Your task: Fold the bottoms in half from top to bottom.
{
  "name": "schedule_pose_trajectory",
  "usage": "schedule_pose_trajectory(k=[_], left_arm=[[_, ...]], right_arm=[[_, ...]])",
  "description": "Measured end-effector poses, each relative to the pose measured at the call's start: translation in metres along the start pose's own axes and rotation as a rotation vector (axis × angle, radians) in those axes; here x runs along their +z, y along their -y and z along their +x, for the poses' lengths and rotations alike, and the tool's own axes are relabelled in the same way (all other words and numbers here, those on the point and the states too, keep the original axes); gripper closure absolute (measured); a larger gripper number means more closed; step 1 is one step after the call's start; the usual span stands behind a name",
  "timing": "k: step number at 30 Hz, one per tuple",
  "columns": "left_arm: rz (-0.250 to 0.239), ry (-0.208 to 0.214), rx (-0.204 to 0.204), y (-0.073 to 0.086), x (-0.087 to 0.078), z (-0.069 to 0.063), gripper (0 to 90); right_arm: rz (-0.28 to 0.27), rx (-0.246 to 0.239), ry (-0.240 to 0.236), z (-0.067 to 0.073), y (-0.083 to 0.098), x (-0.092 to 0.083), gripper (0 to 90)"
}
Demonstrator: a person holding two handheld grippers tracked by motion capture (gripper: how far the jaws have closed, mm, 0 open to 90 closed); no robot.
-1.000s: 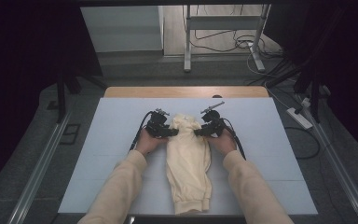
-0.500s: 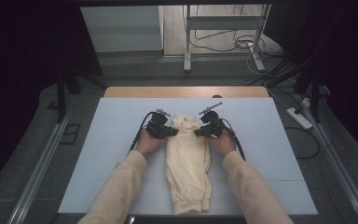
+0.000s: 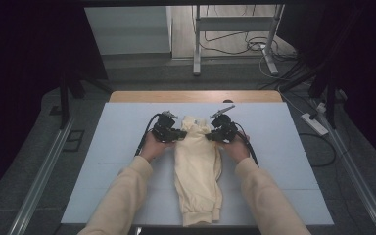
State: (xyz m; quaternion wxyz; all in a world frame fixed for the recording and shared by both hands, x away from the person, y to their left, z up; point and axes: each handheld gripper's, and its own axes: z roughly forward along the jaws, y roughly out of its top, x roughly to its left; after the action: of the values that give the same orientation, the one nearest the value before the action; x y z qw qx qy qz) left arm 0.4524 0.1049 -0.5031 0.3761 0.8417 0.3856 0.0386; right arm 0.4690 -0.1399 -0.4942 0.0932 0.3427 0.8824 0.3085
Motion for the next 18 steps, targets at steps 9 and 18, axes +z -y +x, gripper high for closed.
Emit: schedule_pose_trajectory(k=[9,18], left_arm=[[-0.044,0.006,0.022,-0.017,-0.018,-0.003,80.3],[-0.091,-0.014,0.05,-0.032,-0.038,-0.009,80.4]], right_arm=[[-0.04,-0.023,0.021,-0.001,-0.012,-0.02,76.4],[-0.113,-0.051,0.069,0.003,-0.03,-0.045,76.5]])
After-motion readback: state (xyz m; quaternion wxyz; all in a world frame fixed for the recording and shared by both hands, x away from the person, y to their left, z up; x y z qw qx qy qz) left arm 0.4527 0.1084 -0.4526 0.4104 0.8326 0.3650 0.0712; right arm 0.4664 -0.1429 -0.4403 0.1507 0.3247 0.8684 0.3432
